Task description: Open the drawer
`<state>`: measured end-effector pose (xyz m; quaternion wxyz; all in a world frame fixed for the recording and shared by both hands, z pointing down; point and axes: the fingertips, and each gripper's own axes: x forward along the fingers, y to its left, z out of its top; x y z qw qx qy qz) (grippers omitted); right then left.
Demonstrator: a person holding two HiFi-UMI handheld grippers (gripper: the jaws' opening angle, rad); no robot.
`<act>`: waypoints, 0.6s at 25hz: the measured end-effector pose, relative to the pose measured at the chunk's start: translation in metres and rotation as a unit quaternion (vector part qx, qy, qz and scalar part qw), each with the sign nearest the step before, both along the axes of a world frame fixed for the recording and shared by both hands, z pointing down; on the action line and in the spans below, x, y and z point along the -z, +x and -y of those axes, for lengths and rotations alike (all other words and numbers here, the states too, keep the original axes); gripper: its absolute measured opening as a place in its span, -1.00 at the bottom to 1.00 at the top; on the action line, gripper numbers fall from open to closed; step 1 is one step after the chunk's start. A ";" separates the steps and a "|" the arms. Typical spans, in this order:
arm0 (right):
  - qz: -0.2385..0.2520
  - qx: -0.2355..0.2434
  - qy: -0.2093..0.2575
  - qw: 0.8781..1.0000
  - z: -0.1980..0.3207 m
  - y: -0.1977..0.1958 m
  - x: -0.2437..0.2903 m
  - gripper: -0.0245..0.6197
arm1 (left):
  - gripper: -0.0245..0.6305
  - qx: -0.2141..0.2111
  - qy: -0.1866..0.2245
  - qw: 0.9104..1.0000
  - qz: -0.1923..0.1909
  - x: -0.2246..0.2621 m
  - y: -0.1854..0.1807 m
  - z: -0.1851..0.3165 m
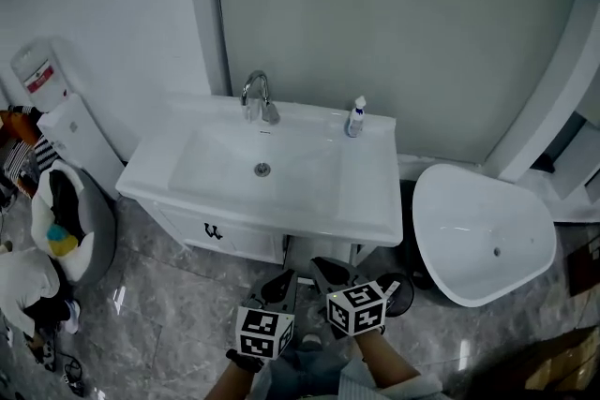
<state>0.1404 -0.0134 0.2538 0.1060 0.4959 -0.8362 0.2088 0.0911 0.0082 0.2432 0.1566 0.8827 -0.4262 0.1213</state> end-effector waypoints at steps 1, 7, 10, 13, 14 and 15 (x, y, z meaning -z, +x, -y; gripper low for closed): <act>0.007 0.003 0.012 1.000 -0.002 0.000 0.014 -0.82 | -0.88 -0.001 0.007 1.000 -0.004 0.010 0.002 0.000; 0.049 0.042 0.070 0.995 -0.015 -0.003 0.080 -0.88 | -0.88 -0.015 0.060 0.998 -0.017 0.072 0.013 -0.003; 0.053 0.037 0.095 0.993 -0.024 0.002 0.104 -0.89 | -0.88 -0.030 0.076 0.996 -0.023 0.095 0.017 -0.008; 0.066 0.021 0.111 0.991 -0.031 0.012 0.123 -0.89 | -0.88 -0.044 0.082 0.995 -0.035 0.111 0.025 -0.012; 0.070 0.019 0.115 0.991 -0.033 0.015 0.128 -0.89 | -0.88 -0.048 0.084 0.995 -0.039 0.114 0.027 -0.012; 0.076 0.019 0.117 0.990 -0.035 0.017 0.133 -0.89 | -0.88 -0.052 0.085 0.994 -0.042 0.117 0.029 -0.012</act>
